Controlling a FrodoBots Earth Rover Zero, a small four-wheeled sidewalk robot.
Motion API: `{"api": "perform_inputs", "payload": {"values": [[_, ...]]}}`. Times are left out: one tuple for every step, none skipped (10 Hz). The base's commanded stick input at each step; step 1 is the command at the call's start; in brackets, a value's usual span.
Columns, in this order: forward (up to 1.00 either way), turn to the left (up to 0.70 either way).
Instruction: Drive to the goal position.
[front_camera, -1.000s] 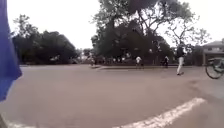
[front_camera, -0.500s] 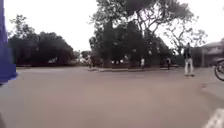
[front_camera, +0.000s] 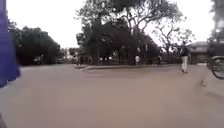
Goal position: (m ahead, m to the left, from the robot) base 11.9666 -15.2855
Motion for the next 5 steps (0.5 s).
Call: {"api": "perform_inputs", "payload": {"values": [[1.0, -0.27], [1.0, -0.27], [1.0, -0.27], [1.0, -0.27], [1.0, -0.27]]}}
